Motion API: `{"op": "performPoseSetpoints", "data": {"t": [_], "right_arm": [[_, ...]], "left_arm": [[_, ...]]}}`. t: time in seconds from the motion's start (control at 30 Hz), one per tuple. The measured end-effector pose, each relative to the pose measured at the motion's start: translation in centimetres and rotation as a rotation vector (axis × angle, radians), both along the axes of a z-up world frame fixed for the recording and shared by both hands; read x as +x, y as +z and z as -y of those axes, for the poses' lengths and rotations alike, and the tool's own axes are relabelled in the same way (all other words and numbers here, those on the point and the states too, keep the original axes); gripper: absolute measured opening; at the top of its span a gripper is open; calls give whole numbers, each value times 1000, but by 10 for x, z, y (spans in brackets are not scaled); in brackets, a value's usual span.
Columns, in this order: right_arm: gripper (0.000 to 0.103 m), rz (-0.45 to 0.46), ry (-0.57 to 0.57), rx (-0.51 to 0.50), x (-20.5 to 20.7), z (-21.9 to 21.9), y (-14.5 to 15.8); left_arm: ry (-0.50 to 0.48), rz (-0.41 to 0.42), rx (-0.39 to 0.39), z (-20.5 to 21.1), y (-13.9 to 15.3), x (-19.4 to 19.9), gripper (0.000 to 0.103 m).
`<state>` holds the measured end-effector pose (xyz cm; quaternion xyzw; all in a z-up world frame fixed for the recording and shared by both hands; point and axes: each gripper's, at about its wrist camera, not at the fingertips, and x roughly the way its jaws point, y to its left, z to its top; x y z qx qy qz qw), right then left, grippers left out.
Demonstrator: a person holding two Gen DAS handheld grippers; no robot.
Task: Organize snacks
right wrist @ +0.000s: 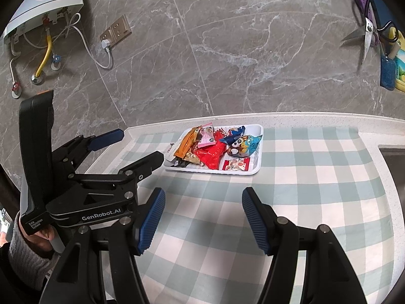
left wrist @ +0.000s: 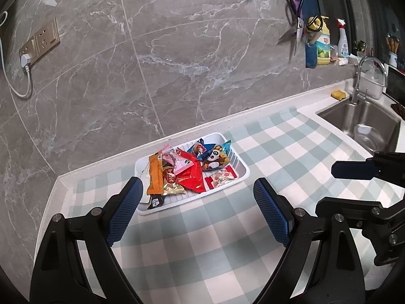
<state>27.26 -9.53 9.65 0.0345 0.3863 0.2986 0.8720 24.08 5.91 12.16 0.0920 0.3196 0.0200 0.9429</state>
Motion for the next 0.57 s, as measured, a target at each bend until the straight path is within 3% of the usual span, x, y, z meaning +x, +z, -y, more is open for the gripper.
{"op": "performPoseSetpoints", "data": {"t": [0.57], "right_arm": [[66, -7, -8, 4, -3, 0, -3]], "left_arm": [[17, -10, 1, -2, 0, -2, 87]]}}
